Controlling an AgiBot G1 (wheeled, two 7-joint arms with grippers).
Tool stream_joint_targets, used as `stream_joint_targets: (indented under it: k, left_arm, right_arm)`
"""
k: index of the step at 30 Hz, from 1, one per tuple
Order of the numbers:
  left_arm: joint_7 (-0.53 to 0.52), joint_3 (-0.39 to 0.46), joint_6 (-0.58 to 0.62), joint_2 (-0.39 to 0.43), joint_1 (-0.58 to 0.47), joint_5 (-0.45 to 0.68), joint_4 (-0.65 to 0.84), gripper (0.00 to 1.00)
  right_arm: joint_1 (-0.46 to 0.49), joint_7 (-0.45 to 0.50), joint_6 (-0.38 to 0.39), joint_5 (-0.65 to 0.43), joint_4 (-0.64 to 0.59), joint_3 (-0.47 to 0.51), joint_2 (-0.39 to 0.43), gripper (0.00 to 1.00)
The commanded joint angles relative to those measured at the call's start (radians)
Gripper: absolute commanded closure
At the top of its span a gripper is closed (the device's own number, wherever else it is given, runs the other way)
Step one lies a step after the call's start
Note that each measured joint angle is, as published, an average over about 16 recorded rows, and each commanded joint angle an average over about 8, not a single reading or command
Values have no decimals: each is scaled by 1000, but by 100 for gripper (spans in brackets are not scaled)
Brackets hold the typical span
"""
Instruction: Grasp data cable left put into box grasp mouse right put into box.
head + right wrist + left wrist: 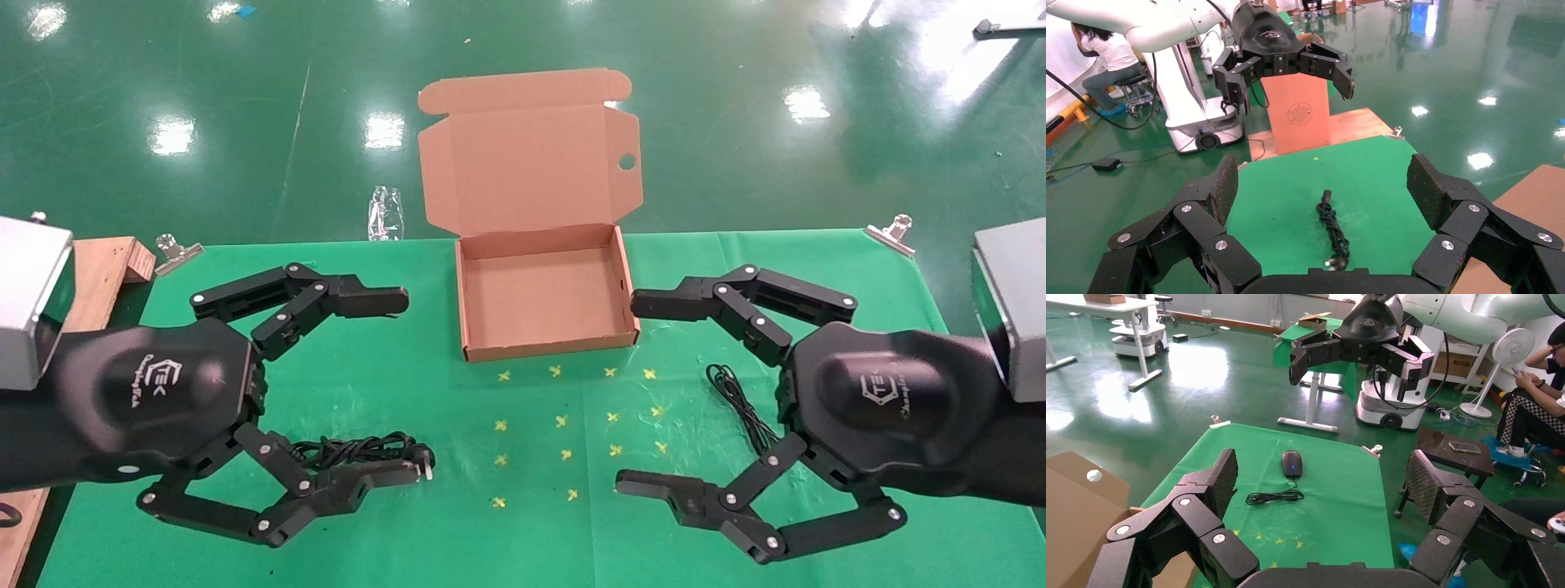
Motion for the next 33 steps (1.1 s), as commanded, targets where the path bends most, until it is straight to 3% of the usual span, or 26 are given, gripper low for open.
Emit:
stream_joint_targets:
  k: [1, 26, 30, 33]
  left_arm:
    - [0, 0, 0, 0, 0, 0, 0, 0]
    - [1, 1, 0, -1, 1, 3, 0, 0]
    - [15, 21, -10, -10, -1, 72, -20, 0]
    - [23, 58, -32, -20, -13, 192, -45, 0]
  right_arm:
    - [0, 0, 0, 0, 0, 0, 0, 0]
    - [0, 0, 0, 1, 0, 0, 0, 0]
    - [-3, 5, 2, -24, 4, -10, 10, 0]
    - [-6, 20, 17, -86, 20, -29, 33, 0]
